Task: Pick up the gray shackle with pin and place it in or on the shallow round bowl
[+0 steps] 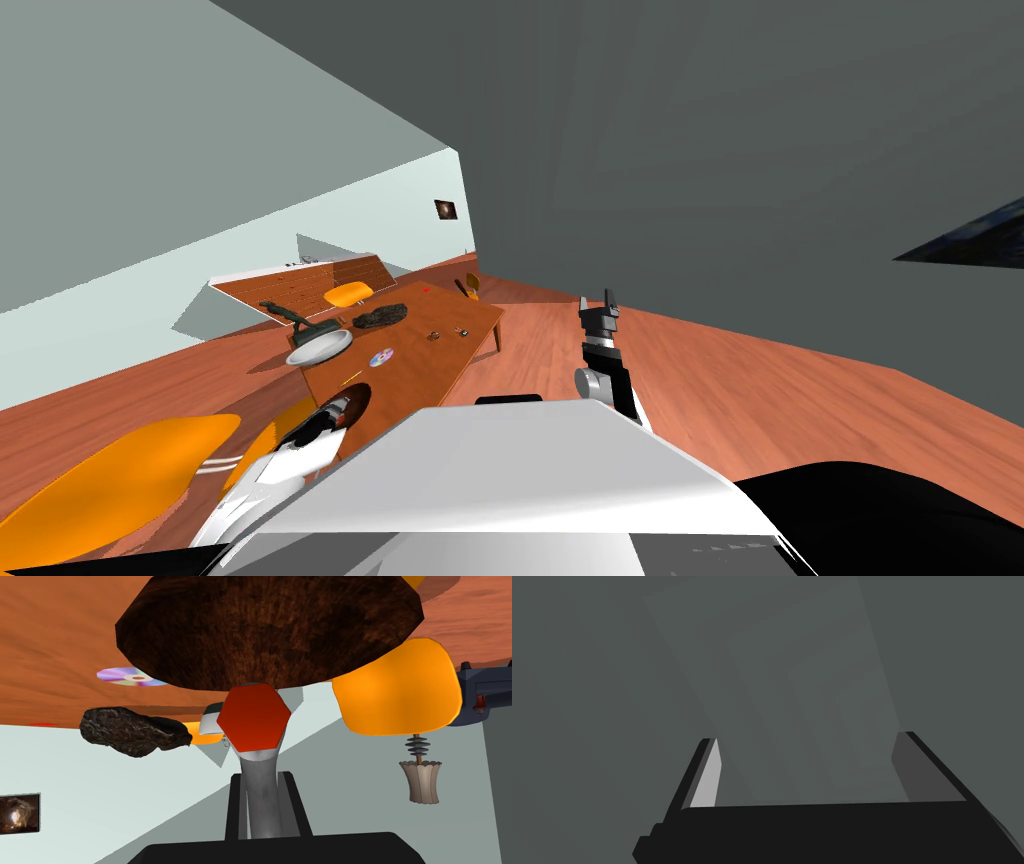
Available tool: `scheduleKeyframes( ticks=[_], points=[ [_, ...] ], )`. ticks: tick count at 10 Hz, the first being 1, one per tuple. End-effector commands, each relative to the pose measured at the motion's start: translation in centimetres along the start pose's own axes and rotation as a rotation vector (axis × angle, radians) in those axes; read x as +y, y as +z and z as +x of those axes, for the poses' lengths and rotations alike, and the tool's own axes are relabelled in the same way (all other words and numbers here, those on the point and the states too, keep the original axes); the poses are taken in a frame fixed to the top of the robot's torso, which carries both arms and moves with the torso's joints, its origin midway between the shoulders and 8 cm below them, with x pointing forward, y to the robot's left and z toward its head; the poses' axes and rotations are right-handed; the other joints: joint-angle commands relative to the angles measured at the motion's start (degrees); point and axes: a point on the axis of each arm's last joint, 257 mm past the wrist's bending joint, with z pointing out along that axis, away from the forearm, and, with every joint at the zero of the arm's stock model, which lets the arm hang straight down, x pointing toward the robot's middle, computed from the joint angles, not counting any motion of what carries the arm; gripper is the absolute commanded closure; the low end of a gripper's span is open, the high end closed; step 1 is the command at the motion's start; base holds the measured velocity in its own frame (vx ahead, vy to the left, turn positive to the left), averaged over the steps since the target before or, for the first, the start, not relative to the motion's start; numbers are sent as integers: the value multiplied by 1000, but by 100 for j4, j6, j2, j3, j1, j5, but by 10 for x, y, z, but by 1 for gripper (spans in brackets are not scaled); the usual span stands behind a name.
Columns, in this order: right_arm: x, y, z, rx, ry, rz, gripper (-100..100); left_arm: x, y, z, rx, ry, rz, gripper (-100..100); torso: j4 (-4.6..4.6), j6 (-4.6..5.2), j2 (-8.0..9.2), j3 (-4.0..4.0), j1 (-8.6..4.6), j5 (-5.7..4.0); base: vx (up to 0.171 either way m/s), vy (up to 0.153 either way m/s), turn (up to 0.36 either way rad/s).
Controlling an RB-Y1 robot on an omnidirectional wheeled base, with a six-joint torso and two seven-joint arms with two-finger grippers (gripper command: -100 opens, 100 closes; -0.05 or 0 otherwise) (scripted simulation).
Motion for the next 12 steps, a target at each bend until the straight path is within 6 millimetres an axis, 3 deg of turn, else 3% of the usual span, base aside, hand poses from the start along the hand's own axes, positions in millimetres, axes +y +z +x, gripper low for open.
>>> scheduleKeyframes(
  ticks=[1,5,6,7,12],
  points=[
    [0,0,0,0,0,0,0,0,0,0,0,0,0,-100,0,0,0,0,0,0,-10,13,-1],
    [0,0,0,0,0,0,0,0,0,0,0,0,0,-100,-6,1,-27,-16,-28,-7,-1,1,0],
    [0,0,0,0,0,0,0,0,0,0,0,0,-1,0,-7,1,-27,-17,-29,-7,0,0,0],
    [0,0,0,0,0,0,0,3,3,-15,-2,-7,-17,-100,-7,1,-28,-17,-29,-7,-56,-16,-101],
    [0,0,0,0,0,0,0,6,7,-44,-3,-22,-47,-100,1,9,-6,-3,-47,-16,-69,-24,-73]
  ],
)
